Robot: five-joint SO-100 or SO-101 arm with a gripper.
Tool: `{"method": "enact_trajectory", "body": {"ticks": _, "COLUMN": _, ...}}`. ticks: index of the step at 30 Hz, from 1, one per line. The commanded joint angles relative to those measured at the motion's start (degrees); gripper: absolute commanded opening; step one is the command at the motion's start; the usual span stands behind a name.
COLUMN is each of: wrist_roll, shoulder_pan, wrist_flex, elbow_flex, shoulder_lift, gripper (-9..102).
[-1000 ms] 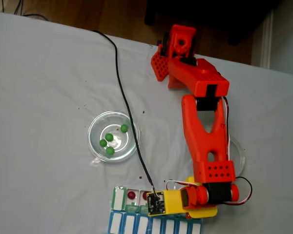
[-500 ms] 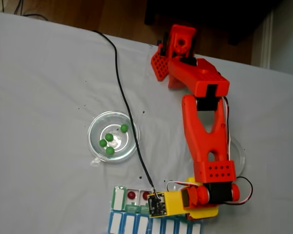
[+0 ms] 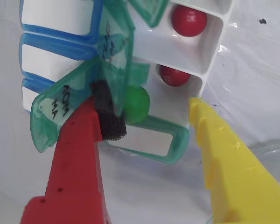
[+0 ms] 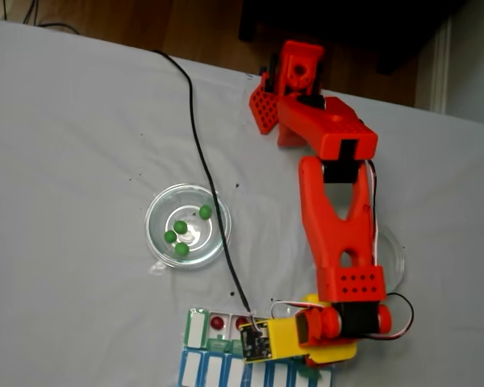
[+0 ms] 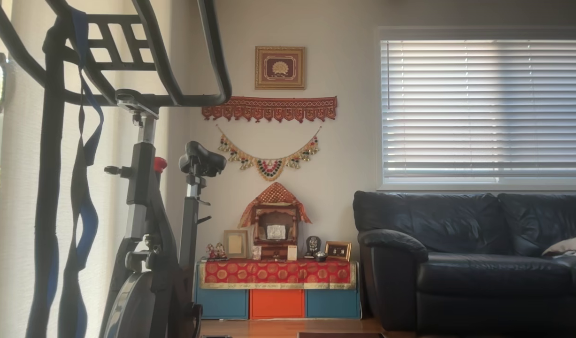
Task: Sort medicines into box.
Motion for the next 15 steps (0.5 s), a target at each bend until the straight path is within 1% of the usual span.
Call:
{"method": "enact_trajectory", "body": {"ticks": 1, "wrist_roll": -0.4, "shoulder_pan": 0.8, "wrist_flex": -1.7, "elbow_flex": -0.3, "shoulder_lift": 8.5, "gripper": 26}}
{"method": "enact_trajectory", "body": {"ticks": 10, "wrist_roll": -0.9, "shoulder_pan": 0.7, "wrist_flex": -0.4, "elbow_flex": -0.1, "shoulder_lift": 9.2, "gripper": 29}}
{"method": "enact_trajectory", "body": {"ticks": 15, "wrist_roll": -1.1, "shoulder_pan": 0.7, "wrist_flex": 1.0, "elbow_flex": -1.0, "shoulder_lift": 9.2, "gripper": 27}}
